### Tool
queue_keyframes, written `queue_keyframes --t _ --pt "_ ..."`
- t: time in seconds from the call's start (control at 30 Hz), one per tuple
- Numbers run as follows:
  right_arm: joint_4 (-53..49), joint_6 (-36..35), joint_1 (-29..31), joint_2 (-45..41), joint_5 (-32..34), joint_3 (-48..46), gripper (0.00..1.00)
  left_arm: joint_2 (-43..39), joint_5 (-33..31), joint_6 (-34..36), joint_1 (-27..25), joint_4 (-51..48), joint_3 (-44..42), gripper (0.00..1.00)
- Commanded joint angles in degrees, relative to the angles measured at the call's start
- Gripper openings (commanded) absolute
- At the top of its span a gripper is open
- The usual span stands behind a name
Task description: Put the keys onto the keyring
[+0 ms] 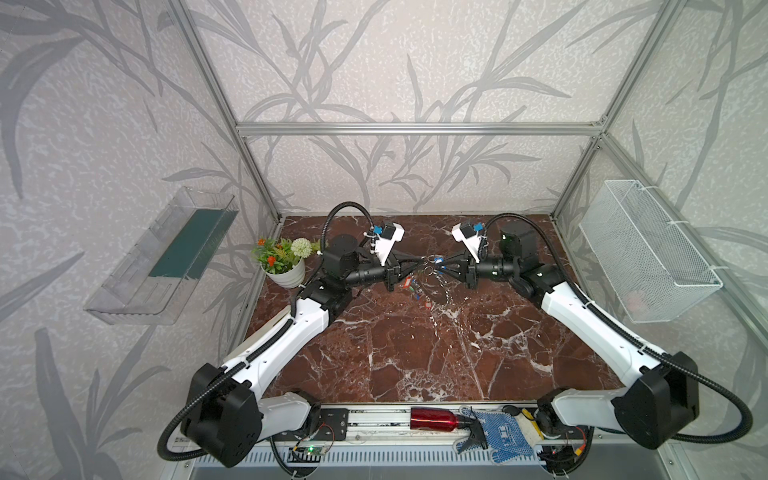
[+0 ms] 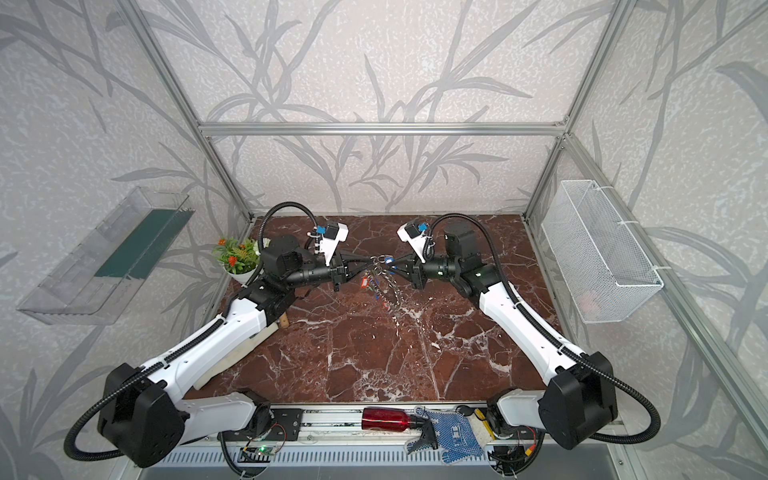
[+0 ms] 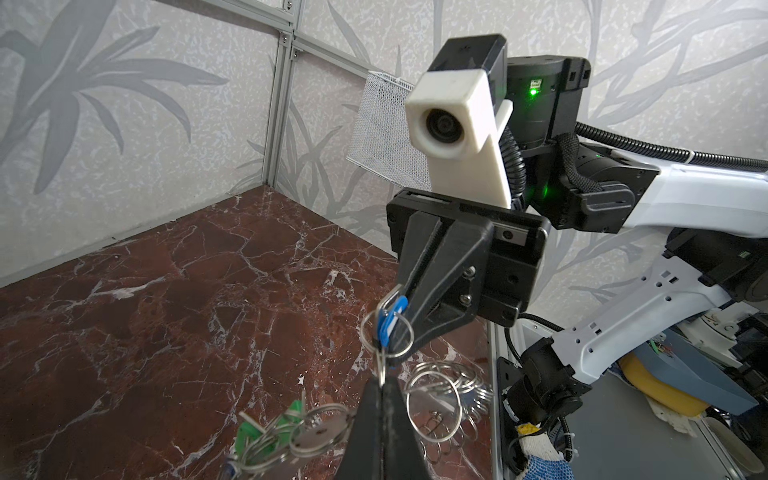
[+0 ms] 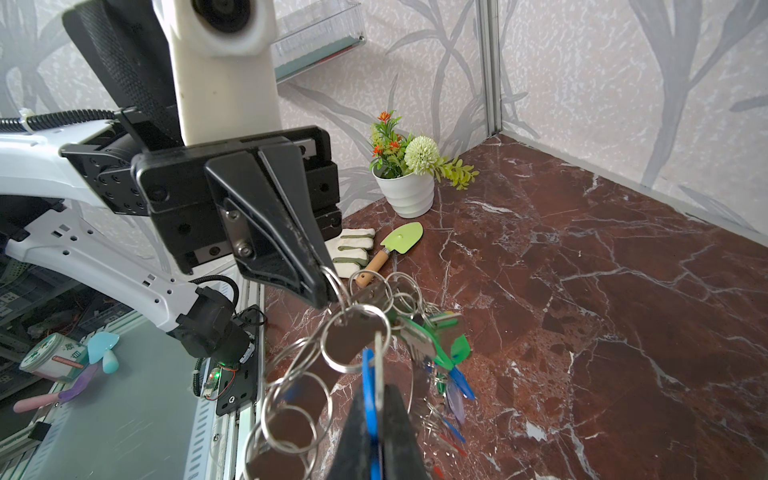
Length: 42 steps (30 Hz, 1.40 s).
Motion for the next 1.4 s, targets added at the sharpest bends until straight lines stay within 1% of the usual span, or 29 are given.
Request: queue_keyframes --t 0.0,0.23,0.3,0.4,0.47,0.53,0.6,0.7,0.8,0.9,1.0,1.07,1.17,1.2,1.27,1.3,1.37 --pt "-0.8 -0.1 -1.9 -2.0 4.0 -0.6 0.09 -3.6 -0.8 1.4 1.8 2.2 2.0 0.00" --pt "-0.3 0.1 -1.9 -1.8 3.3 -0.6 0.16 -3.7 -0.6 0.5 1.8 4.4 1.4 0.00" --pt "-0.1 0.1 -1.9 -1.9 3.0 -0.6 0.16 -3.7 -0.7 0.4 1.8 4.6 1.3 0.00" --pt "0.0 0.3 -1.9 -1.8 2.8 -0.6 0.11 -3.9 -0.8 0.6 1.8 4.6 1.1 0.00" --pt "0.4 0.6 -1.9 -1.8 2.7 -0.7 0.12 -4.0 -0.7 0.7 1.9 4.5 1.0 0.00" --pt "1.2 1.3 -1.9 -1.8 2.5 -0.6 0.16 -4.2 -0.5 1.0 1.8 4.5 0.8 0.00" --pt "2.8 2.3 -2.0 -1.9 1.9 -0.4 0.22 -4.2 -0.3 1.0 1.8 5.4 0.2 0.00" --pt "5.4 4.2 -2.5 -2.0 0.6 -0.3 0.30 -4.4 0.1 -0.8 1.8 10.2 -1.5 0.00" --pt "6.3 5.0 -2.6 -1.7 0.2 -0.2 0.32 -3.9 -0.8 -3.7 1.7 16.1 -3.4 0.00" --pt "6.8 5.9 -2.6 -1.6 0.6 -0.7 0.34 -2.9 -3.0 -7.8 1.7 23.6 -5.6 0.00" --pt "8.2 7.2 -3.1 -2.1 1.5 -1.9 0.38 -1.6 -4.8 -11.1 1.6 29.5 -7.0 0.00" --pt "8.8 7.8 -3.6 -2.7 2.8 -2.7 0.45 -0.7 -5.1 -11.8 1.6 29.9 -7.0 0.00" --pt "9.8 9.1 -4.4 -3.6 5.9 -3.8 0.54 -0.3 -5.3 -10.9 1.7 27.3 -6.3 0.00" --pt "10.8 10.0 -4.8 -4.1 7.4 -4.8 0.60 -0.3 -5.7 -10.5 1.7 26.3 -6.2 0.00" --pt "12.5 12.0 -5.7 -5.1 11.8 -6.7 0.76 -0.3 -6.8 -9.6 1.6 23.6 -5.9 0.00" --pt "13.8 13.4 -6.6 -5.7 13.3 -7.9 0.82 -0.3 -7.4 -8.9 1.7 21.8 -5.5 0.00" --pt "16.4 17.3 -8.9 -6.5 14.6 -10.2 0.88 0.1 -7.8 -8.4 1.6 19.5 -5.0 0.00"
